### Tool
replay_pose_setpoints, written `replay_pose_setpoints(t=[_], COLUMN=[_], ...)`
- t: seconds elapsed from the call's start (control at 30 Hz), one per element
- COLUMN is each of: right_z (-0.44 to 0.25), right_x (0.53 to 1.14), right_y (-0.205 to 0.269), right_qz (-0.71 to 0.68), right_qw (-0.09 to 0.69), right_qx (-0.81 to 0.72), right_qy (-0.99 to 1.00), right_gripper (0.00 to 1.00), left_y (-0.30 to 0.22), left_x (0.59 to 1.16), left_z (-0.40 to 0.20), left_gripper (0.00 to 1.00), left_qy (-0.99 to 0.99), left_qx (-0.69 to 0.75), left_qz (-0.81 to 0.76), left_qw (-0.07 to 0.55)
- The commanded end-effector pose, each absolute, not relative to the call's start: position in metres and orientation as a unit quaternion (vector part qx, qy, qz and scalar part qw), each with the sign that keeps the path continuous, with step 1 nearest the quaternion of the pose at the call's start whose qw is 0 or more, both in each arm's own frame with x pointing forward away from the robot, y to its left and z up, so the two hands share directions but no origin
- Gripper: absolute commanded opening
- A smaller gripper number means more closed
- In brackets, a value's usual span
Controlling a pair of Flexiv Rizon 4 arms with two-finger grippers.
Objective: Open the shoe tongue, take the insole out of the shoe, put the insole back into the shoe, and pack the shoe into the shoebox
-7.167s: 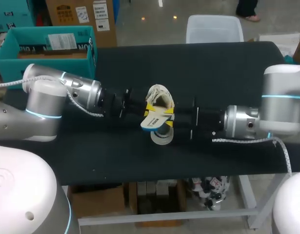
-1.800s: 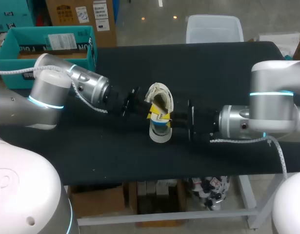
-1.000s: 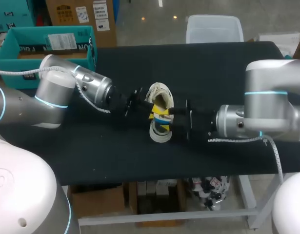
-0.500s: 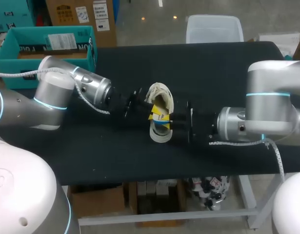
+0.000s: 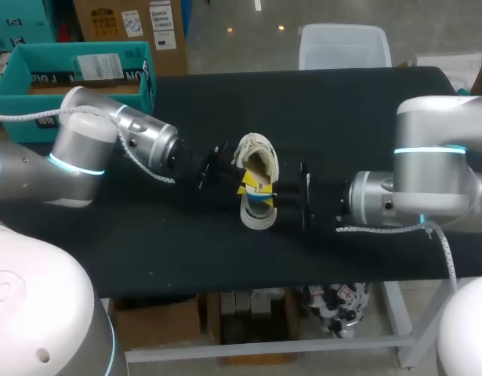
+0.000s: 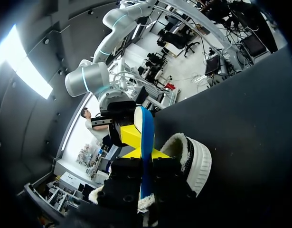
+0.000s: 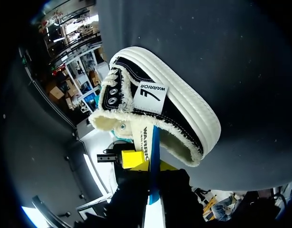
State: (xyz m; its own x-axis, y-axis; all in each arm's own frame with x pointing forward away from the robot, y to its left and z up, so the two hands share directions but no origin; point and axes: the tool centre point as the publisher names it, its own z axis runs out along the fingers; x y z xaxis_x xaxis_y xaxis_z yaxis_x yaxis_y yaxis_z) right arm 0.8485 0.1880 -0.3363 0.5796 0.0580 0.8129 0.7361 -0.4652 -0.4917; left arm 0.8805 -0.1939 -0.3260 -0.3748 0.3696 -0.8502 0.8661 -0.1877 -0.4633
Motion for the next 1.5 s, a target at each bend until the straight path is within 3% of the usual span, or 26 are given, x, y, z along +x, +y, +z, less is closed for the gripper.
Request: replay_pose_setpoints(t=[0.03,0.77,0.8,0.83,0.93,1.1,1.3,1.4,1.47,1.5], right_z=[-0.340,-0.363,-0.362,-0.359,-0.350,-0.339,-0.338,-0.338,-0.338,-0.339], right_x=[0.853,0.873,0.871,0.868,0.859,0.846,0.842,0.842,0.841,0.841], right_y=[0.190,0.191,0.190,0.190,0.190,0.189,0.191,0.191,0.191,0.191], right_qz=[-0.373,-0.351,-0.352,-0.355,-0.362,-0.373,-0.375,-0.373,-0.373,-0.372], right_qw=[0.439,0.442,0.436,0.431,0.408,0.384,0.383,0.384,0.383,0.383], right_qx=[-0.772,-0.786,-0.789,-0.790,-0.798,-0.804,-0.803,-0.804,-0.804,-0.805], right_qy=[-0.267,-0.252,-0.252,-0.252,-0.256,-0.259,-0.260,-0.260,-0.259,-0.259], right_gripper=[0.00,0.00,0.02,0.20,0.35,0.42,0.31,0.31,0.22,0.11], left_y=[-0.195,-0.200,-0.200,-0.200,-0.200,-0.199,-0.199,-0.199,-0.199,-0.200], left_x=[0.880,0.908,0.908,0.908,0.907,0.905,0.903,0.903,0.903,0.903], left_z=[-0.324,-0.344,-0.344,-0.344,-0.344,-0.343,-0.344,-0.343,-0.343,-0.343], left_gripper=[0.00,0.00,0.00,0.00,0.00,0.00,0.00,0.00,0.00,0.00], left_qy=[0.595,0.620,0.620,0.620,0.620,0.621,0.623,0.623,0.624,0.624], left_qx=[0.525,0.516,0.517,0.517,0.517,0.517,0.517,0.517,0.517,0.517], left_qz=[-0.571,-0.556,-0.556,-0.556,-0.556,-0.554,-0.552,-0.551,-0.550,-0.549], left_qw=[0.211,0.200,0.200,0.200,0.200,0.201,0.202,0.203,0.204,0.204])
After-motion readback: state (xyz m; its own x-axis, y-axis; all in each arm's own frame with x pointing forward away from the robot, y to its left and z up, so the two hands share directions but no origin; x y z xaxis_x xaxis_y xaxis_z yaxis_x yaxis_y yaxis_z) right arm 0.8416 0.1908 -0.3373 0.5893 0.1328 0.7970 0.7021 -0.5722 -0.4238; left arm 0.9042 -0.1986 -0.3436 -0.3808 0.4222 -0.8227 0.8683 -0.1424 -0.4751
